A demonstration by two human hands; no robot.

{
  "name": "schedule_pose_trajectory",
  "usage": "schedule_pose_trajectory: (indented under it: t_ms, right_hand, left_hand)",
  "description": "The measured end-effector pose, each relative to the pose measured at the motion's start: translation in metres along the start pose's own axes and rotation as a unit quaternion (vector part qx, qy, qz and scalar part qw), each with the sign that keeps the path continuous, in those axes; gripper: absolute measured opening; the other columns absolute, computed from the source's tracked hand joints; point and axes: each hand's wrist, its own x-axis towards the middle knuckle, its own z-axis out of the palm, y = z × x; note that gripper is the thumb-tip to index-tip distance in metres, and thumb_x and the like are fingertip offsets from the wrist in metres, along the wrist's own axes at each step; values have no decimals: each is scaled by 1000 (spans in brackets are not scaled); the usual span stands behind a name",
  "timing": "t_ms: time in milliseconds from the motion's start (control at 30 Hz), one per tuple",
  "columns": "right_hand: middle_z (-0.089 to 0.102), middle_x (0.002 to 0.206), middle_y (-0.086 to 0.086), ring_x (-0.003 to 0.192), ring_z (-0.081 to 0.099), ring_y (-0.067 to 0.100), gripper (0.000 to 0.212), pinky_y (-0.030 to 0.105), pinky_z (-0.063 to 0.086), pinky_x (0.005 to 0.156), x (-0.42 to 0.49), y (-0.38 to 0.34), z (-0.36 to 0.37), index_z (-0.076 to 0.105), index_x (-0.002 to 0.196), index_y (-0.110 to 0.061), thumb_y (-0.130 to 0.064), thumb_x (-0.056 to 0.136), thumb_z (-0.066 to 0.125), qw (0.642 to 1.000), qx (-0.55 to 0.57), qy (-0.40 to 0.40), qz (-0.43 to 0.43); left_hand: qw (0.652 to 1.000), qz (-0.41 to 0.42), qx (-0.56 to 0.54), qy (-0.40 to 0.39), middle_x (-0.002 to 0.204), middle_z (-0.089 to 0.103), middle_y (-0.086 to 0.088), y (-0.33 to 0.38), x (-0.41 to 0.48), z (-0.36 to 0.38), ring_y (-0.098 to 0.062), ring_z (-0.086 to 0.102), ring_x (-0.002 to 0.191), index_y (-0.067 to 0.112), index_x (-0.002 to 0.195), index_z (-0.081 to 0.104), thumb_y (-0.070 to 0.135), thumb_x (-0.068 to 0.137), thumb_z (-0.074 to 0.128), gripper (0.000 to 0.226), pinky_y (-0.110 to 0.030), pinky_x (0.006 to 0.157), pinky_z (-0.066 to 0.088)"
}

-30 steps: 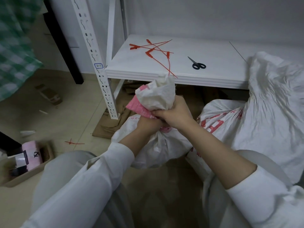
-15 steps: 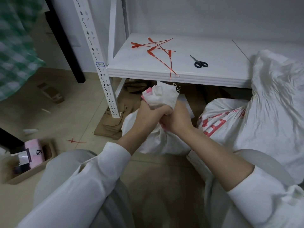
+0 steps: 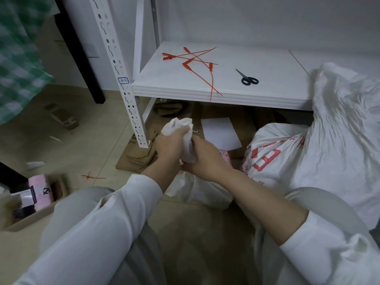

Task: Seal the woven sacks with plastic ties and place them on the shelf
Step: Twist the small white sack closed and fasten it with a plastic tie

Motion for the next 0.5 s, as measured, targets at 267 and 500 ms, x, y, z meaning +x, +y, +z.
schedule_pose_trajectory:
  t_ms: [267, 500]
  right_hand:
    - [35, 150, 2, 115, 56, 16, 118, 28, 49, 92, 0, -5, -40, 21, 151, -19, -45, 58, 88, 986, 146, 58, 57]
    - [45, 142, 3, 125, 46, 20, 108, 26, 45, 89, 0, -7, -50, 25, 149, -14, -35, 64, 88, 974, 189, -7, 127]
  left_hand:
    - [992, -115, -47, 19, 110, 64, -13, 3, 16, -6, -31, 63, 98, 9, 125, 53, 39, 49, 73, 84, -45, 90, 53]
    - [995, -70, 32, -61, 109, 68, -14, 6, -2, 1, -30, 66, 99, 8, 115, 65, 33, 51, 67, 69, -42, 88, 55]
